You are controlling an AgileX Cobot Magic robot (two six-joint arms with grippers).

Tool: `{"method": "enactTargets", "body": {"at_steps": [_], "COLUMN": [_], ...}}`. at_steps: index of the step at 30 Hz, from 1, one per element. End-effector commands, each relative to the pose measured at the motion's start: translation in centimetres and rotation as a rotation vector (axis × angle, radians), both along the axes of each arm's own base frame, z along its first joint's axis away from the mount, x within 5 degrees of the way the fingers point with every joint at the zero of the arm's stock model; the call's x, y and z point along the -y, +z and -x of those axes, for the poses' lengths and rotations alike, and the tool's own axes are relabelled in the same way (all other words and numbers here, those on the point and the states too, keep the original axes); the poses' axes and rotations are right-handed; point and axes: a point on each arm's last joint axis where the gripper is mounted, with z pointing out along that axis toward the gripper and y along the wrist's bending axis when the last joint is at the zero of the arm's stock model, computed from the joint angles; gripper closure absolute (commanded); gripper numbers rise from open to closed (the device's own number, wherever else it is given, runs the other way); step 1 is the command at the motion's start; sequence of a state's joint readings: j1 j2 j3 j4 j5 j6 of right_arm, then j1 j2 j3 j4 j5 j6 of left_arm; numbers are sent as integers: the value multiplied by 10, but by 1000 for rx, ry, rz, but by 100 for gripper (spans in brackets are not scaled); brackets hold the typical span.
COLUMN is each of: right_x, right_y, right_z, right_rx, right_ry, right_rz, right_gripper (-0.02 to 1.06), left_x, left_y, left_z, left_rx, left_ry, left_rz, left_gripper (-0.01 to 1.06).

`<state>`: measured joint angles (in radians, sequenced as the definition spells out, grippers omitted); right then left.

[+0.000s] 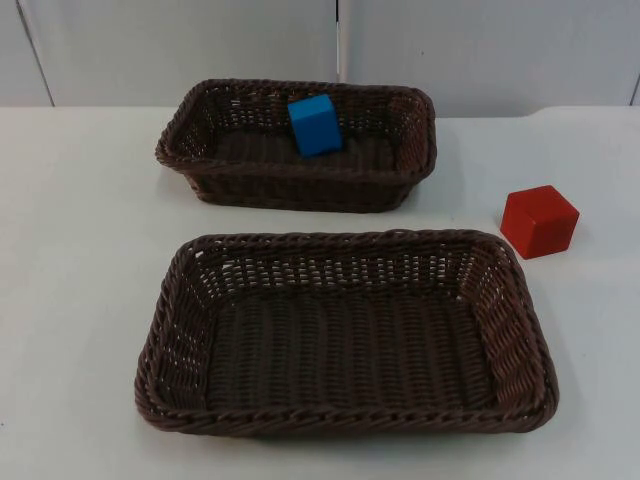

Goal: Pick up one cube with the left hand and place it into the upper basket. Pick up one cube with the right hand and place it into the lower basket.

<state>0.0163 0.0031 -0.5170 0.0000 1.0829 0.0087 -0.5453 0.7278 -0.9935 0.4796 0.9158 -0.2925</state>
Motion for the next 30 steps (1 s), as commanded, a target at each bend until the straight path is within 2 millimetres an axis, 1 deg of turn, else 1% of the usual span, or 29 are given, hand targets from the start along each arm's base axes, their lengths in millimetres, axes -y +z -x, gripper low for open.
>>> {"method": "enactTargets", "body": {"at_steps": [1, 2, 4, 7, 8, 10, 14, 30], "right_x": [1, 1, 0, -1, -1, -1, -1, 0], "right_y": [0, 0, 0, 0, 0, 0, 0, 2], "right_z": [0, 0, 0, 0, 0, 0, 0, 0], "right_rx": [9, 9, 9, 9, 9, 9, 9, 17], "right_ry": [-7, -7, 0, 2, 2, 2, 2, 7], "right_rz": [7, 7, -3, -7, -7, -7, -7, 22], "right_gripper": [0, 0, 0, 0, 0, 0, 0, 0], "left_x": [-9, -9, -14, -21, -21, -25, -30, -31], "left_y": [-15, -15, -26, -35, -35, -38, -38, -38], "left_z": [17, 17, 29, 45, 45, 54, 63, 65], "left_rx": [-13, -13, -16, -8, -8, 11, 38, 48], "left_ry": [-7, -7, -14, -26, -26, -37, -42, -44], "left_rz": [28, 28, 48, 93, 93, 127, 153, 158], "left_gripper": [7, 7, 7, 7, 7, 7, 7, 7]}}
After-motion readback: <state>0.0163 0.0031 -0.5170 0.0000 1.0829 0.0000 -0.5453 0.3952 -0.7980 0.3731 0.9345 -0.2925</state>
